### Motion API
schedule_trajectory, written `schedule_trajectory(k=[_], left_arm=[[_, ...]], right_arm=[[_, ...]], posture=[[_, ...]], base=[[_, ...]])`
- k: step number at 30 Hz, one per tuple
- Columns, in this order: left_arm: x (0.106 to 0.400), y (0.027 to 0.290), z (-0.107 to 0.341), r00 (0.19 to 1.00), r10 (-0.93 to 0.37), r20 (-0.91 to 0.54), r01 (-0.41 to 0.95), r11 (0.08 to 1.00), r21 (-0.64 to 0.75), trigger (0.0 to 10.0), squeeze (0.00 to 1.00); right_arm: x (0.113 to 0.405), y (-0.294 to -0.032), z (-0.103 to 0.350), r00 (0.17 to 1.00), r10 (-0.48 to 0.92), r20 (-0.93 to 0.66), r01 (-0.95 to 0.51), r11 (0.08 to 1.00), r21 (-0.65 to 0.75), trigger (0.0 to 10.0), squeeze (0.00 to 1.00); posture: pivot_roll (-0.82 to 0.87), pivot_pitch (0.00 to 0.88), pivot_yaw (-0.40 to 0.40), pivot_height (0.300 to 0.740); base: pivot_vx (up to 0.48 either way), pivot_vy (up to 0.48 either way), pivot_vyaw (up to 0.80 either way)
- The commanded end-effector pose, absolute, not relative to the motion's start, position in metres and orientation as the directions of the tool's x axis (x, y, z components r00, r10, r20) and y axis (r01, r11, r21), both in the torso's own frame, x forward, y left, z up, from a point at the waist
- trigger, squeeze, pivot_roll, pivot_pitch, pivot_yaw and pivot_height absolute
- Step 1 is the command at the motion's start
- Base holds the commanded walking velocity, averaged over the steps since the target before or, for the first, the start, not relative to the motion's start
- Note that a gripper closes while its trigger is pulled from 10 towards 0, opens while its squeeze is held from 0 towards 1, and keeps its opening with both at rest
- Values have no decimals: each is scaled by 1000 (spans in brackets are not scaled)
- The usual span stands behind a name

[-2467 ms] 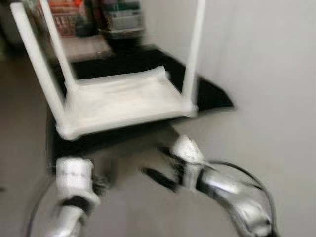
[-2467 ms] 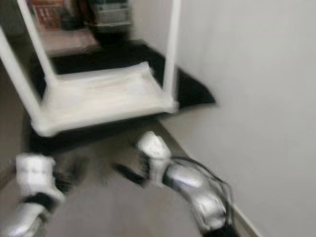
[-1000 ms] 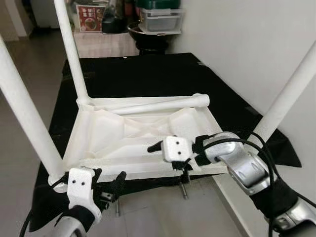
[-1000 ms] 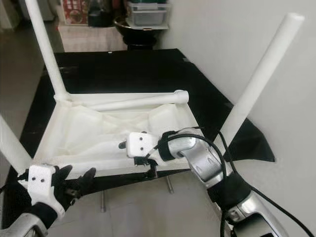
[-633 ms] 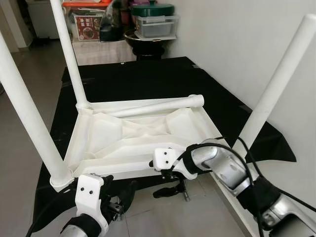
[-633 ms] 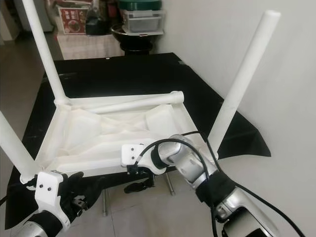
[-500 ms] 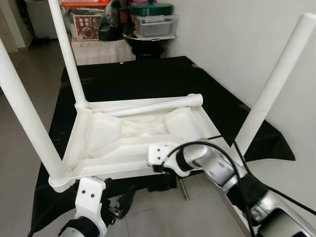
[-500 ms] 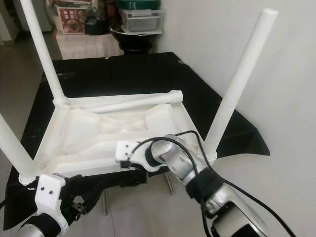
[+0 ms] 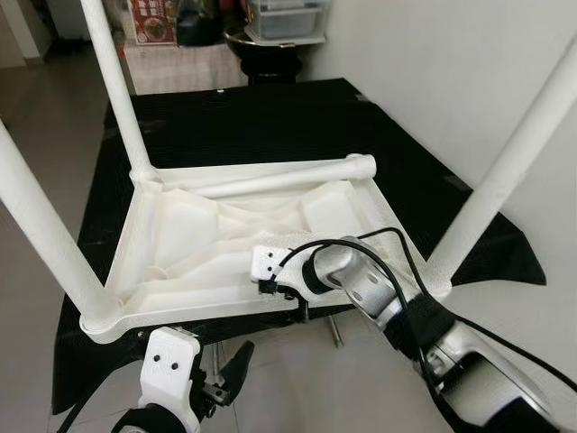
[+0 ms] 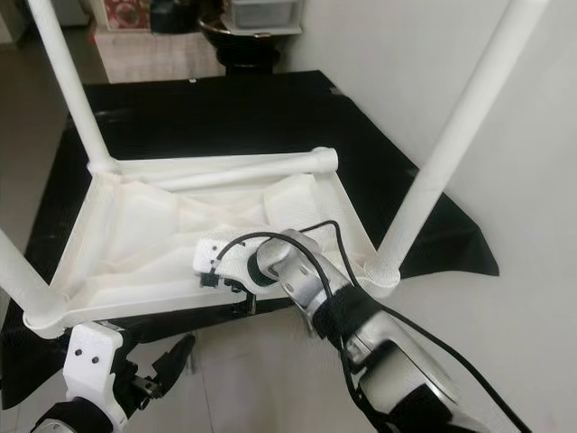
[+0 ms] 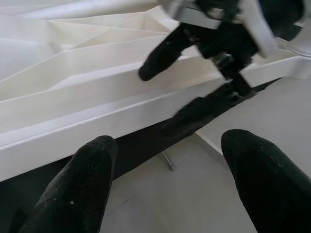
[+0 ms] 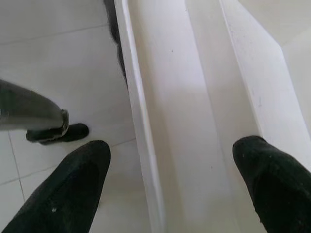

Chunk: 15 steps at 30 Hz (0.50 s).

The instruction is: Building children table

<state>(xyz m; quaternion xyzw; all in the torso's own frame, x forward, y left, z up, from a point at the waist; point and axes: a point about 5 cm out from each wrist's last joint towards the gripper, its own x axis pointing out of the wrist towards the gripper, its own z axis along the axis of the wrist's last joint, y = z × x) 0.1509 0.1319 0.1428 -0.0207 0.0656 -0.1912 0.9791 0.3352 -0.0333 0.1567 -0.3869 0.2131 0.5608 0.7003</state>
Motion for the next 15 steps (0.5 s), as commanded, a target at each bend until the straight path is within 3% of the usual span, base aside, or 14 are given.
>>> schedule_trajectory(k=[1, 3, 4, 5, 6, 7, 11, 13, 15], left_arm=[[148, 131, 143, 918, -376, -125, 371, 927, -61, 10000, 0], [147, 129, 143, 918, -377, -125, 372, 926, -61, 10000, 0], [147, 129, 143, 918, -377, -125, 372, 926, -61, 10000, 0], [147, 129, 143, 918, -377, -124, 372, 926, -61, 10000, 0], [147, 129, 143, 918, -377, -124, 372, 926, -61, 10000, 0], [146, 128, 143, 918, -376, -124, 371, 927, -61, 10000, 0], [145, 128, 144, 919, -374, -124, 369, 927, -61, 10000, 0], [144, 127, 144, 920, -372, -123, 366, 928, -66, 10000, 0], [143, 126, 144, 920, -372, -123, 366, 928, -69, 10000, 0]], right_arm=[[345, -36, 153, 354, 571, -740, -934, 167, -317, 7333, 0], [349, -28, 155, 382, 572, -726, -924, 222, -312, 3137, 0], [349, -28, 155, 382, 572, -726, -924, 222, -312, 3137, 0], [350, -25, 156, 390, 576, -719, -921, 238, -308, 1686, 0], [350, -25, 156, 390, 576, -719, -921, 238, -308, 1686, 0], [352, -21, 158, 400, 581, -709, -916, 270, -296, 0, 0], [354, -17, 161, 413, 584, -699, -910, 300, -287, 0, 0], [360, -6, 169, 467, 589, -660, -880, 384, -280, 0, 0], [361, 0, 172, 488, 593, -641, -868, 406, -285, 0, 0]], posture=[[74, 122, -74, 740], [78, 127, -78, 740], [78, 127, -78, 740], [80, 129, -78, 740], [80, 129, -78, 740], [81, 133, -82, 740], [81, 134, -83, 740], [81, 139, -89, 740], [86, 143, -93, 740]], base=[[0, 0, 0], [0, 0, 0], [0, 0, 0], [0, 0, 0], [0, 0, 0], [0, 0, 0], [0, 0, 0], [0, 0, 0], [0, 0, 0]])
